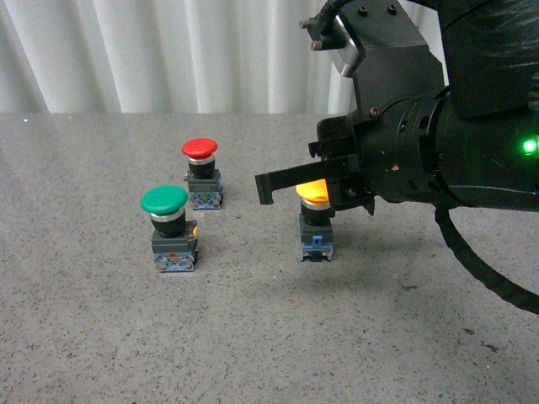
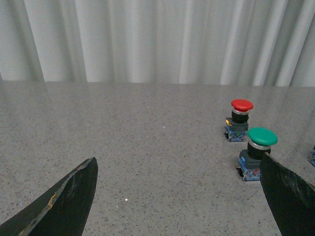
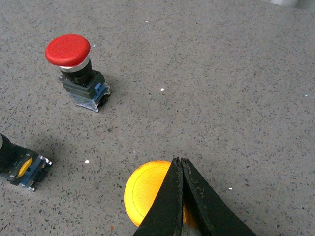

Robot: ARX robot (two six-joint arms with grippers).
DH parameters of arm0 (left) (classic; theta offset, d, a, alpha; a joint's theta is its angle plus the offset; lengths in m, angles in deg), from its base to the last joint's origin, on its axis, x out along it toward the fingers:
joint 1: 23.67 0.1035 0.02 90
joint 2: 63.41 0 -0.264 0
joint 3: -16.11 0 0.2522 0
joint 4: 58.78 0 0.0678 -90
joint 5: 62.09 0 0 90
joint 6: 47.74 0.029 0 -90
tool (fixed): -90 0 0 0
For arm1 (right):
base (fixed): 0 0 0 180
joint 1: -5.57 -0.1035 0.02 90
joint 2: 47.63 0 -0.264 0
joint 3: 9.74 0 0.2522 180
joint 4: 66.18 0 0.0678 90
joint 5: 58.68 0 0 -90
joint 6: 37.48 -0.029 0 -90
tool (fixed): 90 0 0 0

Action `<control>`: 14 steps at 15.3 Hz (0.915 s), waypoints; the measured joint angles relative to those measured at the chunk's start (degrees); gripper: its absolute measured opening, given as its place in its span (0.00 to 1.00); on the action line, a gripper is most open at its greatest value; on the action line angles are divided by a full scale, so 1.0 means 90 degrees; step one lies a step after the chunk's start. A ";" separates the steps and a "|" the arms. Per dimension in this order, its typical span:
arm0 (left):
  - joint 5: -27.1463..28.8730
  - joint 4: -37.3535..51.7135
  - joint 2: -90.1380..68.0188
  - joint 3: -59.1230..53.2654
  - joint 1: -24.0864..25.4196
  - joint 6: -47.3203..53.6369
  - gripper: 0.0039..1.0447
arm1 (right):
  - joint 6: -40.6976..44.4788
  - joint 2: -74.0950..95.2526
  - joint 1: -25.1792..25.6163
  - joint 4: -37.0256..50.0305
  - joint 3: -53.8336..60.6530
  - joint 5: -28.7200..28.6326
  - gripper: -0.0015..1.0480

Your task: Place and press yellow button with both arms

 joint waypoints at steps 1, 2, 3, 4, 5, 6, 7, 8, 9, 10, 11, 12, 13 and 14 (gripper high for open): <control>0.0000 0.0000 0.0000 0.0000 0.0000 0.0000 0.94 | 0.0002 0.0049 -0.0027 -0.0002 0.0000 0.0005 0.02; 0.0000 0.0000 0.0000 0.0000 0.0000 0.0000 0.94 | 0.0002 0.0097 -0.0051 0.0019 0.0000 0.0024 0.02; 0.0000 0.0000 0.0000 0.0000 0.0000 0.0000 0.94 | 0.0000 0.0129 -0.0063 0.0019 -0.0007 0.0039 0.02; 0.0000 0.0000 0.0000 0.0000 0.0000 0.0000 0.94 | 0.0002 0.0141 -0.0075 0.0010 -0.0017 0.0056 0.02; 0.0000 0.0000 0.0000 0.0000 0.0000 0.0000 0.94 | 0.0002 0.0168 -0.0100 -0.0017 -0.0036 0.0097 0.02; 0.0000 0.0000 0.0000 0.0000 0.0000 0.0000 0.94 | 0.0002 0.0182 -0.0102 -0.0063 -0.0061 0.0117 0.02; 0.0000 0.0000 0.0000 0.0000 0.0000 0.0002 0.94 | 0.0002 0.0209 -0.0102 -0.0138 -0.0092 0.0170 0.02; 0.0000 0.0000 0.0000 0.0000 0.0000 0.0000 0.94 | 0.0007 0.0221 -0.0102 -0.0206 -0.0109 0.0221 0.02; 0.0000 -0.0002 0.0000 0.0000 0.0000 0.0000 0.94 | 0.0007 0.0243 -0.0102 -0.0330 -0.0158 0.0272 0.02; 0.0000 0.0000 0.0000 0.0000 0.0000 0.0000 0.94 | 0.0027 0.0257 -0.0102 -0.0393 -0.0180 0.0318 0.02; 0.0000 0.0000 0.0000 0.0000 0.0000 0.0000 0.94 | 0.0036 0.0265 -0.0102 -0.0508 -0.0194 0.0350 0.02; 0.0002 0.0000 0.0000 0.0000 0.0000 0.0000 0.94 | 0.0053 0.0289 -0.0102 -0.0583 -0.0236 0.0435 0.02; 0.0000 0.0000 0.0000 0.0000 0.0000 0.0000 0.94 | 0.0056 0.0289 -0.0102 -0.0646 -0.0267 0.0442 0.02; 0.0000 0.0000 0.0000 0.0000 0.0000 0.0002 0.94 | 0.0053 0.0282 -0.0102 -0.0653 -0.0284 0.0457 0.02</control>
